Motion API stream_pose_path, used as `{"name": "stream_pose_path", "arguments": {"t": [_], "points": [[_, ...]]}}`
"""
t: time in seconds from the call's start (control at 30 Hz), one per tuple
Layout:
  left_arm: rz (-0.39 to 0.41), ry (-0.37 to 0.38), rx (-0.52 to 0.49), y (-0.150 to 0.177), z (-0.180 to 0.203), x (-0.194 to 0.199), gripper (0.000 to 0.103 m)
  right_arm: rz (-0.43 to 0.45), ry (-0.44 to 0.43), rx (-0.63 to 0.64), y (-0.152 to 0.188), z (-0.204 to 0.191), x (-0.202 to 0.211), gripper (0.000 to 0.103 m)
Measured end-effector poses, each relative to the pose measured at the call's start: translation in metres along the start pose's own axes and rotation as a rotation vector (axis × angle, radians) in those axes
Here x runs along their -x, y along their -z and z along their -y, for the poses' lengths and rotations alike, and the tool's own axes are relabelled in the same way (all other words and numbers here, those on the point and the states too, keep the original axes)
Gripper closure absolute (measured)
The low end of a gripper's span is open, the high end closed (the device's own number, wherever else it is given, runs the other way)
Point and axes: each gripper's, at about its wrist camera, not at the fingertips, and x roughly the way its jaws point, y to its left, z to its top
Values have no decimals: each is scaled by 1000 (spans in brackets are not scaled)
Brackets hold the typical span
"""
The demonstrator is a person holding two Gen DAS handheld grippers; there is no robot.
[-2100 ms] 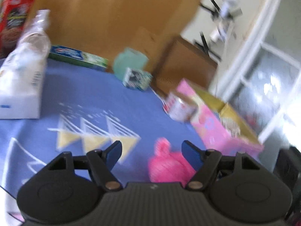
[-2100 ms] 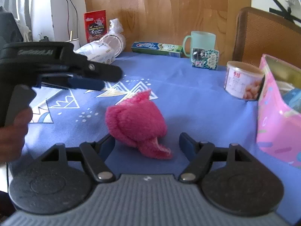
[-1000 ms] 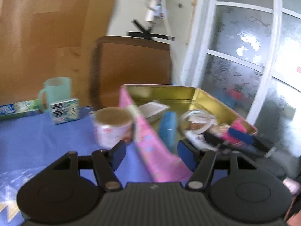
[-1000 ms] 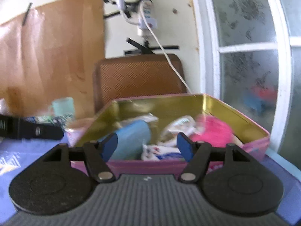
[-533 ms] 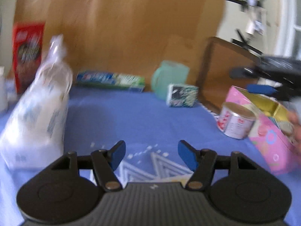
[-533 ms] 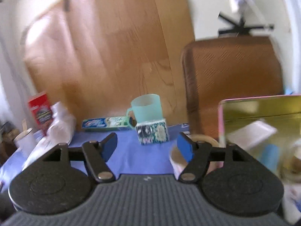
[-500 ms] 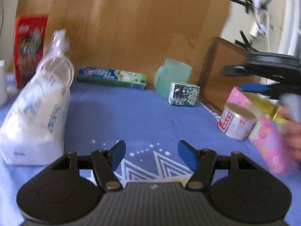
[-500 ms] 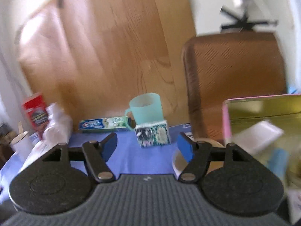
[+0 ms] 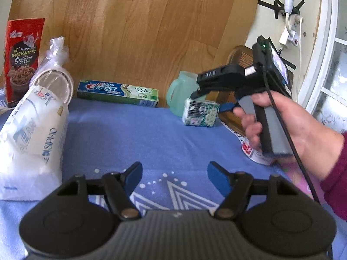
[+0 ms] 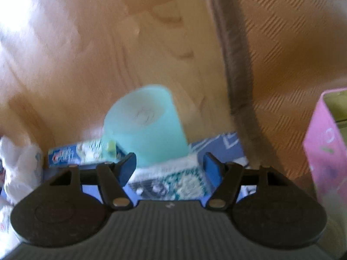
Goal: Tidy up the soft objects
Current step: 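Reach the right tool to the green patterned tissue pack and grasp it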
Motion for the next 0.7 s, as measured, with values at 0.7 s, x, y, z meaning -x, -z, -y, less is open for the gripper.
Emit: {"name": "stream_pose_path", "arguments": {"t": [0.7], "points": [[64,-56,126,-6,-26,7,35,-42,6,228,67,-52,5,23]]}}
